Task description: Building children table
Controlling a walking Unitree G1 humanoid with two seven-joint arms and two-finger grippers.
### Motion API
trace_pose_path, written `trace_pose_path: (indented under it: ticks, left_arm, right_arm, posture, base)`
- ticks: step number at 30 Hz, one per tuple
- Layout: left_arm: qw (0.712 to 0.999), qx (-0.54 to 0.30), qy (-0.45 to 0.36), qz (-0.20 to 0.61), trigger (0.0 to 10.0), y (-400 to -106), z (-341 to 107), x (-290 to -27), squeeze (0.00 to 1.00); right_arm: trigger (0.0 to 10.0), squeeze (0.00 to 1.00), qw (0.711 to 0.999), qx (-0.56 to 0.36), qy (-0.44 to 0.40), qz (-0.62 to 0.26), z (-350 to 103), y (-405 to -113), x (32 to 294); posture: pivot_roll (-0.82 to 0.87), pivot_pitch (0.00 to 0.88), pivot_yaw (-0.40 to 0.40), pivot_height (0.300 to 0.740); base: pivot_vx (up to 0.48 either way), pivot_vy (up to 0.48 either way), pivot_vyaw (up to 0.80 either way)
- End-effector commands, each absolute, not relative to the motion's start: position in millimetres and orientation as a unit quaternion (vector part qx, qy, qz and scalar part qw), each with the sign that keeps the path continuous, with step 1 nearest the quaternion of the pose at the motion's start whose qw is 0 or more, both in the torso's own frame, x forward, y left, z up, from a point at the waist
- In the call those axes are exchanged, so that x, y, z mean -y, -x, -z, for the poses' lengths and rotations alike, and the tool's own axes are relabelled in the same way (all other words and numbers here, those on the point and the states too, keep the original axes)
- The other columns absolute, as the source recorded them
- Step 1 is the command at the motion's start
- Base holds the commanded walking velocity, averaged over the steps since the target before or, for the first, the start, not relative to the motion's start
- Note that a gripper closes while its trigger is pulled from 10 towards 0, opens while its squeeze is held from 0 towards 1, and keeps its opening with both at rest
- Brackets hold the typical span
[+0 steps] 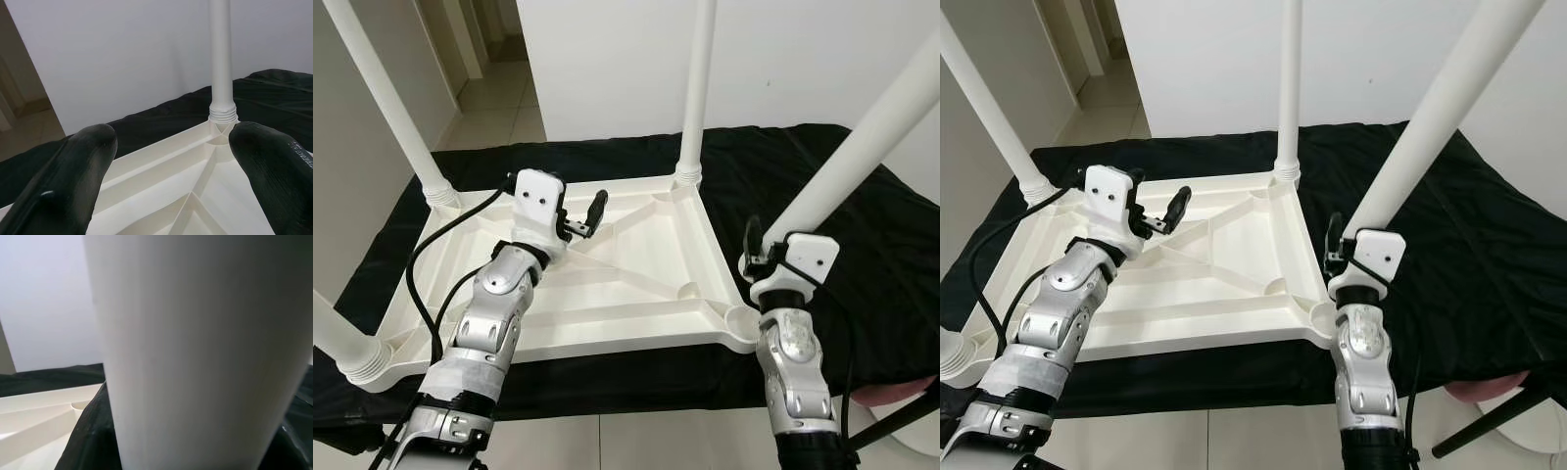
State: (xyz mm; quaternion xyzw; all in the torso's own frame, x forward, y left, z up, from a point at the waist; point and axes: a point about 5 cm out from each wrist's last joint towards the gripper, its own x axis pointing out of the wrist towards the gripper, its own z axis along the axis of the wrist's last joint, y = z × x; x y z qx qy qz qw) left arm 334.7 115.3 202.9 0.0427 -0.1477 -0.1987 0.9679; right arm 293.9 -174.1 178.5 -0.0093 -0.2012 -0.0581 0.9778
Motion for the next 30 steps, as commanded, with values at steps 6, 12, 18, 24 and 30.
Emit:
trace_pose_path:
  ticks: [6,12,18,24,30]
  left_arm:
    - [0.973,0.149,-0.031,0.176,10.0,-335,-202,-122,0.0]
    - [0.971,0.153,-0.037,0.178,10.0,-338,-206,-122,0.0]
    - [0.978,0.16,-0.033,0.133,10.0,-344,-208,-133,0.0]
    - [0.98,0.155,-0.028,0.121,10.0,-343,-200,-131,0.0]
    - [0.98,0.152,-0.025,0.126,10.0,-346,-196,-125,0.0]
  right_arm:
    - [10.0,0.0,0.981,0.189,0.003,0.029,-182,-308,172]
    - [10.0,0.0,0.986,0.169,-0.011,0.013,-175,-313,168]
    - [10.0,0.0,0.991,0.132,-0.003,0.004,-161,-315,161]
    - [10.0,0.0,0.99,0.14,0.017,0.004,-162,-314,160]
    - [10.0,0.0,0.989,0.147,0.023,-0.007,-166,-312,158]
  posture:
    - [-0.05,0.0,-0.006,0.74]
    - [-0.03,0.0,-0.026,0.74]
    - [-0.03,0.0,-0.067,0.74]
    - [-0.04,0.0,-0.104,0.74]
    - [-0.07,0.0,-0.106,0.74]
  base:
    - [0.0,0.0,0.0]
    - [0.0,0.0,0.0]
    - [0.0,0.0,0.0]
    - [0.0,0.0,0.0]
    - [0.0,0.0,0.0]
